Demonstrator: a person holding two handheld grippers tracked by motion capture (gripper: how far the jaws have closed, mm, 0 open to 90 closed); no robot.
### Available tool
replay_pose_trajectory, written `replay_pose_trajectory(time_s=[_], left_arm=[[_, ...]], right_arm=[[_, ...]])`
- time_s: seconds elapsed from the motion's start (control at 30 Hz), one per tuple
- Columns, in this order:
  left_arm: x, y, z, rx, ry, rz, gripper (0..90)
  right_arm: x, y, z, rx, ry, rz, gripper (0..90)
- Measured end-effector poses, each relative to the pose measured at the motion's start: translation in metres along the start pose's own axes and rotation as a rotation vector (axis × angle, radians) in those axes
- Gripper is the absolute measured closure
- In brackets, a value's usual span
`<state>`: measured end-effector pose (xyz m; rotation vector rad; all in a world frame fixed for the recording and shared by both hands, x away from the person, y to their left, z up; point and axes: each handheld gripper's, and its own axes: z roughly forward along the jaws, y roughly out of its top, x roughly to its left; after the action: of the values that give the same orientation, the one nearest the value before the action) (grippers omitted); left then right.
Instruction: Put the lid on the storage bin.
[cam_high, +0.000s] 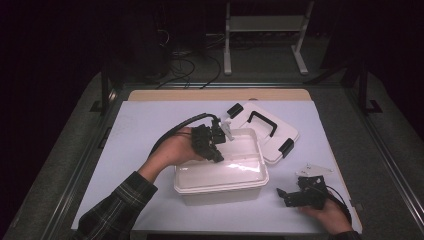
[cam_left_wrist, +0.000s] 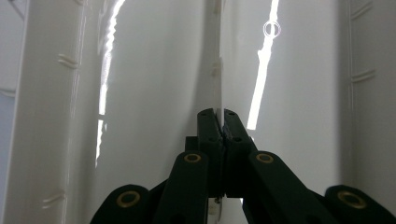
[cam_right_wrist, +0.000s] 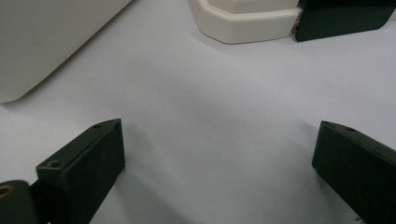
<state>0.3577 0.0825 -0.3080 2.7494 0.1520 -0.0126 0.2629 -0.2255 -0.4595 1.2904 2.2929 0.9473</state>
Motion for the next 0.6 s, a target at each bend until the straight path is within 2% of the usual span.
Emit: replay_pose_trajectory(time_s=[0.1,0.23,0.3,0.43,0.6], left_arm=[[0.000,0.000,0.000,0.000,-0.009,0.001,85.9],[-0.002,-0.005,-0.004,-0.017,0.011,-0.007,69.1],[-0.002,-0.008,-0.010,-0.044,0.013,-0.022,59.4],[0.000,-0.017,-0.024,-0.084,0.007,-0.050,46.7],[-0.002,-0.031,-0.040,-0.112,0.041,-0.061,32.9]], right_arm=[[0.000,0.000,0.000,0.000,0.000,-0.001,2.0],[0.000,0.001,0.000,0.003,-0.003,-0.004,2.0],[0.000,0.000,0.000,0.002,-0.003,-0.004,2.0],[0.000,0.000,0.000,0.001,-0.003,-0.004,1.9],[0.000,0.000,0.000,0.001,-0.003,-0.005,2.0]])
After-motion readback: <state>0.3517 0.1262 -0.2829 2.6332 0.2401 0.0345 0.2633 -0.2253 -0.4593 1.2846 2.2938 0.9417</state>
